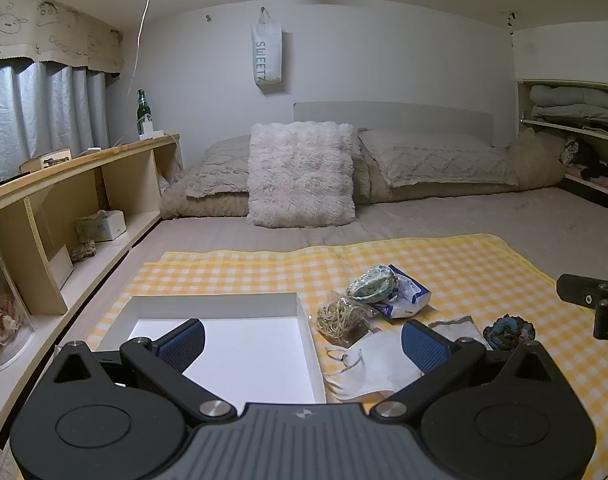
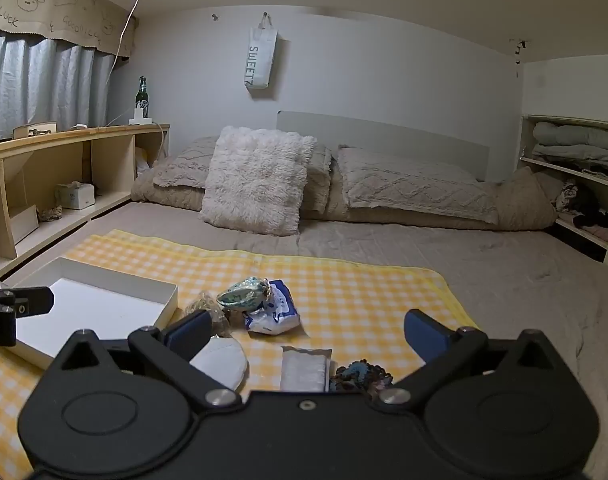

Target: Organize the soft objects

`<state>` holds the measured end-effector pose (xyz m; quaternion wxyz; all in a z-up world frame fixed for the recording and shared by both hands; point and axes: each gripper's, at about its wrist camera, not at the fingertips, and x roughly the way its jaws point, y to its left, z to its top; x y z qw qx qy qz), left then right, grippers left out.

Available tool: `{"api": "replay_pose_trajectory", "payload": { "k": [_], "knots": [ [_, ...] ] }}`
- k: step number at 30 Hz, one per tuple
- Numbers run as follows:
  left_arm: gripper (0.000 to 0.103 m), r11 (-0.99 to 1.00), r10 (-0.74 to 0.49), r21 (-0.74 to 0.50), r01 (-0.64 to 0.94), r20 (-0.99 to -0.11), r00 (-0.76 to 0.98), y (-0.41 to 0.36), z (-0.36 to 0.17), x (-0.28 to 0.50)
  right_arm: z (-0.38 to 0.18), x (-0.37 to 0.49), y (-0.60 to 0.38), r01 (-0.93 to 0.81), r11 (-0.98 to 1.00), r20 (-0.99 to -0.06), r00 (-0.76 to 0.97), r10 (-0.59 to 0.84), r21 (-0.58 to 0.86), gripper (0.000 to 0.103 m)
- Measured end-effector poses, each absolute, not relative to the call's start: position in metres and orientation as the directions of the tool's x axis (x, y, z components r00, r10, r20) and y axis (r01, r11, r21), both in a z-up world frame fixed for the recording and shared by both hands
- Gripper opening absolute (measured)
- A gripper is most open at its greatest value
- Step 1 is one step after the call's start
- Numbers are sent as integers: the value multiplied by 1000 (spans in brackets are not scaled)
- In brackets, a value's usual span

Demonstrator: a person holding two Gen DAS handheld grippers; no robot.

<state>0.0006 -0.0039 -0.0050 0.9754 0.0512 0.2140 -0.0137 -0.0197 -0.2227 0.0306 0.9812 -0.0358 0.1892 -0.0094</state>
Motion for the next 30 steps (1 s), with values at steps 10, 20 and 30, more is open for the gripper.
{"api": "replay_pose_trajectory", "payload": {
  "k": [10, 20, 30],
  "knots": [
    [103, 994, -6, 98, 52, -419, 908, -8, -8, 1, 34, -20, -221, 4, 997, -371, 928, -31, -75, 103],
    [103, 994, -7, 98, 53, -421, 907, -8, -9, 2, 32, -18, -223, 4, 997, -373, 927, -32, -77, 103],
    [103, 994, -9, 99, 56, -424, 906, -12, -13, 1, 30, -17, -224, 2, 997, -374, 927, -31, -79, 103]
  ]
}}
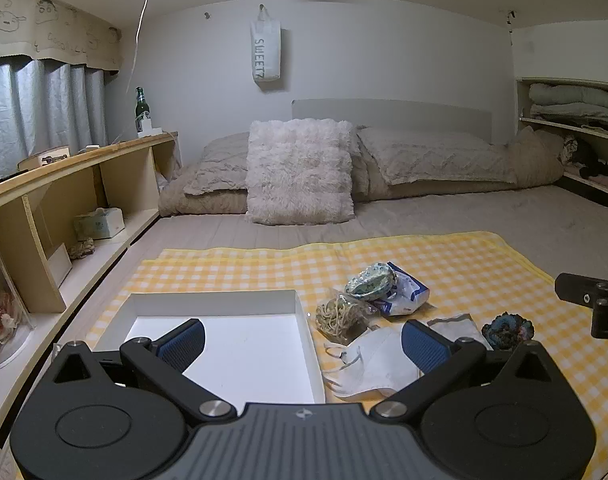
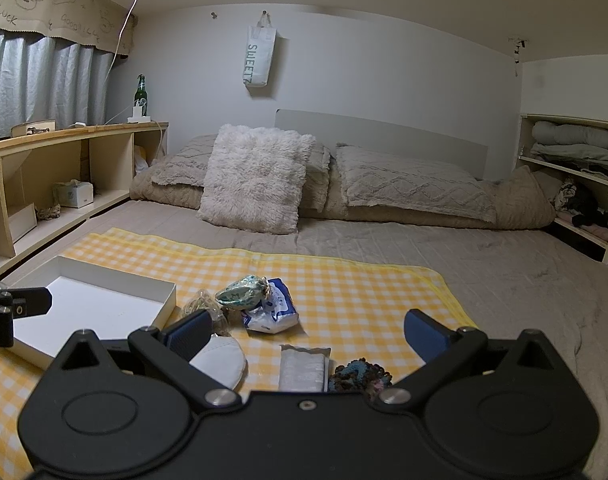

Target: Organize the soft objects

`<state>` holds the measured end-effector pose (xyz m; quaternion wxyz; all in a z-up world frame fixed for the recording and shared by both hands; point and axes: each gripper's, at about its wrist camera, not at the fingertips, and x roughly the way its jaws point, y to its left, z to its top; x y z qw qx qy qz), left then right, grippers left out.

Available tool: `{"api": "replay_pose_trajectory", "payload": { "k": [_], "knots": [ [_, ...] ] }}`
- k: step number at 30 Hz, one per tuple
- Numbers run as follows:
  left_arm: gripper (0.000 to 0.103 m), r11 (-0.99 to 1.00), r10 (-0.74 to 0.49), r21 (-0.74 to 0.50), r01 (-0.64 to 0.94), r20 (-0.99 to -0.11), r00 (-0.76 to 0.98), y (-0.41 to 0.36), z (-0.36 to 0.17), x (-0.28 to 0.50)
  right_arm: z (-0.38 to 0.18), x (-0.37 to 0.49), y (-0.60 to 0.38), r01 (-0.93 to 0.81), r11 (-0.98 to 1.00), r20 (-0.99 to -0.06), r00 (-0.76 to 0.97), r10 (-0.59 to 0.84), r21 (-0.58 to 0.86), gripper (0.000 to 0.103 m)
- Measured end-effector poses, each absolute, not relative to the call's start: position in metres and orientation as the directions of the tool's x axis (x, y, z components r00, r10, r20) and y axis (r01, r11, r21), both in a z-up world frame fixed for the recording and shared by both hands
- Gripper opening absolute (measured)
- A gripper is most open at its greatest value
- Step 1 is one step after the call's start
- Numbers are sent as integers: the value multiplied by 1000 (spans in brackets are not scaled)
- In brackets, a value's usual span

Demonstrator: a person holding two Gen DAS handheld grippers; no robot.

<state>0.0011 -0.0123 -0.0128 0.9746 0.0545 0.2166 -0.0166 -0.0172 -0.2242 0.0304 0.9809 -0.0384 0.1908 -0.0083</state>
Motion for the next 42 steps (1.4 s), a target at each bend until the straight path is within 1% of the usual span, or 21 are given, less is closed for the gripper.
{"api": "replay_pose_trajectory", "payload": {
  "k": [42],
  "knots": [
    [103, 994, -9, 97, 56, -427, 904, -14, -12, 1, 31, -18, -226, 1, 997, -376, 926, -33, -83, 103]
  ]
}}
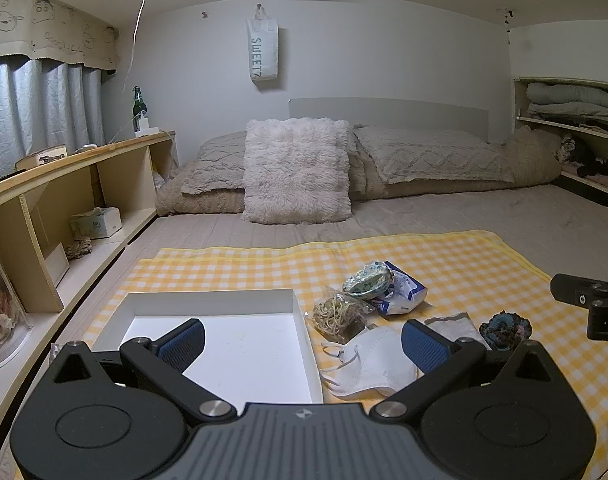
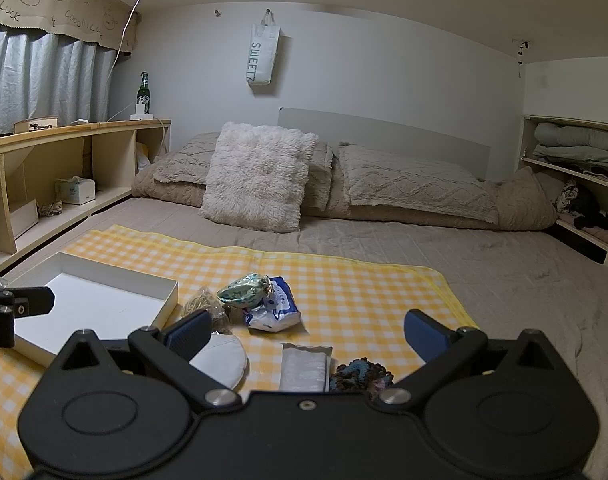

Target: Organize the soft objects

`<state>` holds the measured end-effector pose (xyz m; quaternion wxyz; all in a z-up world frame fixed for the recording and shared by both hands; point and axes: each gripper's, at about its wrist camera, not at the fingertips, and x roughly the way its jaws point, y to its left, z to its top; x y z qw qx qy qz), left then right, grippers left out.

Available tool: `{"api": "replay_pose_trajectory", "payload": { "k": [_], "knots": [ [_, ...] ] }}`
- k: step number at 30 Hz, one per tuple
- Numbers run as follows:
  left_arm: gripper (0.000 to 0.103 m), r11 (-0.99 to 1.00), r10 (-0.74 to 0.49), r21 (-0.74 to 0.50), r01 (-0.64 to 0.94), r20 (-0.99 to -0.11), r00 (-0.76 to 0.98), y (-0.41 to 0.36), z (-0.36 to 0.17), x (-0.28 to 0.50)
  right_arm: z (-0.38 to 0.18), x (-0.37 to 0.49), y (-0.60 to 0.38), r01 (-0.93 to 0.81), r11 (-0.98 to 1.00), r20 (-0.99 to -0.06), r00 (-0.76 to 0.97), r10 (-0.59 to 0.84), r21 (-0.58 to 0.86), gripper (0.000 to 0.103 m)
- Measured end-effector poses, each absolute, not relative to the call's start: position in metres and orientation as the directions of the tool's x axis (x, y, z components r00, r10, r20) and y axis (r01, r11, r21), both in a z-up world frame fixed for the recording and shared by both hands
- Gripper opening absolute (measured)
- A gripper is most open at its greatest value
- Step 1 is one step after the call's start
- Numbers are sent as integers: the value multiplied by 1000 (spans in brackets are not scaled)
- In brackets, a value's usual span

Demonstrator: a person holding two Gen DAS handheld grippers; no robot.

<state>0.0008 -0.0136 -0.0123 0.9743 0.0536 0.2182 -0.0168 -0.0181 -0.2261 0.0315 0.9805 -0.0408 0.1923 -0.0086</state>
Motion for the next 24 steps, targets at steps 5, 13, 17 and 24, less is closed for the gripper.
{"api": "replay_pose_trajectory", "payload": {
  "k": [5, 13, 17, 24],
  "knots": [
    [103, 997, -28, 50, 54, -416, 909, -10, -9, 1, 27, -18, -226, 7, 997, -369, 929, -35, -76, 103],
    [103, 991, -113, 30, 133, -366, 924, -9, 6, 2, 39, -20, -231, 7, 1000, -365, 931, -12, -14, 103],
    [103, 974, -197, 34, 222, -344, 918, -13, 19, 14, 55, -15, -248, 16, 999, -331, 944, -1, 42, 103],
    [103, 955, -205, 132, 265, -352, 913, -41, 40, 54, 88, 12, -276, 35, 995, -269, 963, -9, 91, 103]
  ]
}}
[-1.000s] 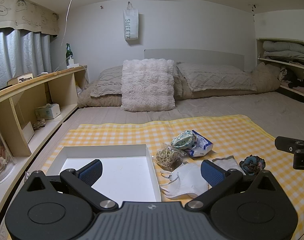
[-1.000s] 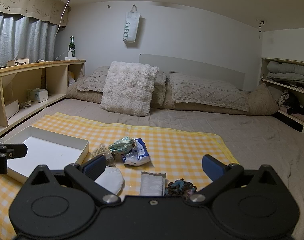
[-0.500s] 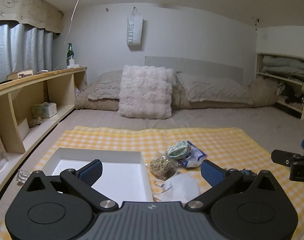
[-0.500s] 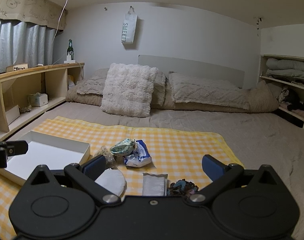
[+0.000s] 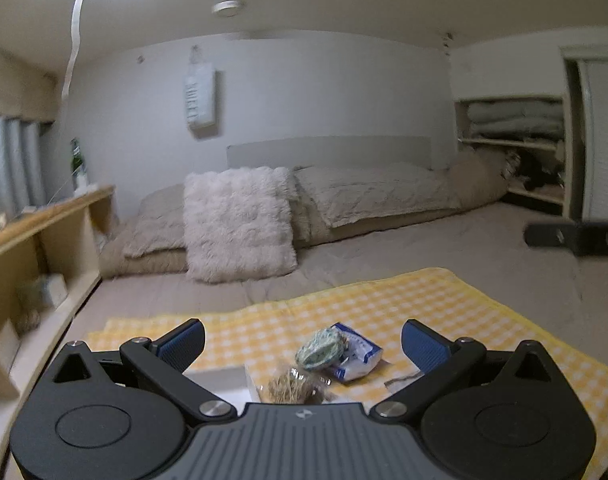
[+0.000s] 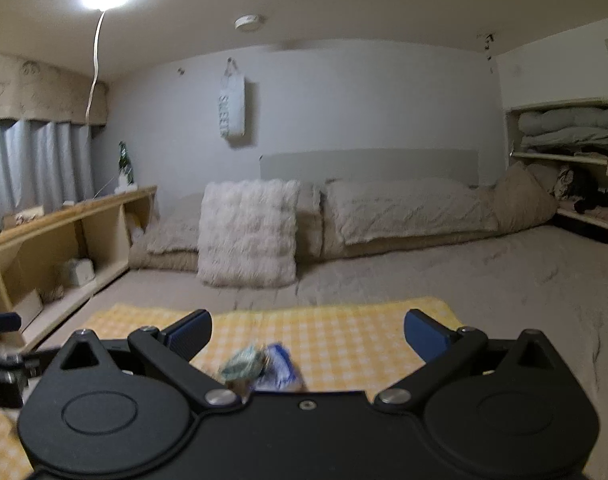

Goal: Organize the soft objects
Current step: 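Grasp the white face mask with the left gripper while the right grasps the knitted scrunchie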

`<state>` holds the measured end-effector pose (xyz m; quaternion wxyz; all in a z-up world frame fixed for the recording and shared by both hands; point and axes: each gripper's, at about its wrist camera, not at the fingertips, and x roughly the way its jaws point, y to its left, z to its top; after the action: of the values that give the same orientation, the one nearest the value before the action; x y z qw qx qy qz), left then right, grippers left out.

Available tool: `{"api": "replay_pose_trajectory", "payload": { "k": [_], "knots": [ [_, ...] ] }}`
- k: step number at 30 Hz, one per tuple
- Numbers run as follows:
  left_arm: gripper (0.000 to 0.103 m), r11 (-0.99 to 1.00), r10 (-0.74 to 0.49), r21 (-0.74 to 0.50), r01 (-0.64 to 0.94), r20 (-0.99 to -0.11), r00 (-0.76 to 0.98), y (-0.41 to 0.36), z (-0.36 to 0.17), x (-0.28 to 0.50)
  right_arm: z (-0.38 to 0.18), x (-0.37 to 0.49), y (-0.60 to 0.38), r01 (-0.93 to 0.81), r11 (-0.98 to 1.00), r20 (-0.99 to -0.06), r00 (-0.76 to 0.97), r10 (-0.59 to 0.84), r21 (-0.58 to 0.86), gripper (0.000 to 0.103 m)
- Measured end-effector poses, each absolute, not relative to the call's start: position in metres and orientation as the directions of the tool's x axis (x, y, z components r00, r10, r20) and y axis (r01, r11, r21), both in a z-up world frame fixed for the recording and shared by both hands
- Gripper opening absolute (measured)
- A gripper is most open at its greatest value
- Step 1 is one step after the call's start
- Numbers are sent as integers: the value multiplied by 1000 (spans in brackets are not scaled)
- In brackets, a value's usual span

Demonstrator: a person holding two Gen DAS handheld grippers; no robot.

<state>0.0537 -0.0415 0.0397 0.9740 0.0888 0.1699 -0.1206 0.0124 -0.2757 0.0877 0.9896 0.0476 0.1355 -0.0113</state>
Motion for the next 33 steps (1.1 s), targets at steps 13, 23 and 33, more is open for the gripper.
{"api": "replay_pose_trajectory", "payload": {
  "k": [13, 23, 33],
  "knots": [
    [103, 911, -253, 82, 405, -663, 704, -76, -28, 159, 43, 111, -308, 158, 980, -447, 890, -87, 124, 103],
    [90, 921, -283, -120, 371, -860, 424, -79, -115, 225, -26, 153, -356, 145, 979, -670, 742, -11, 146, 103],
    [77, 937, -188, -80, 339, -936, 298, -82, -163, 255, -86, 187, -364, 140, 978, -835, 547, 56, 157, 86]
  ]
}}
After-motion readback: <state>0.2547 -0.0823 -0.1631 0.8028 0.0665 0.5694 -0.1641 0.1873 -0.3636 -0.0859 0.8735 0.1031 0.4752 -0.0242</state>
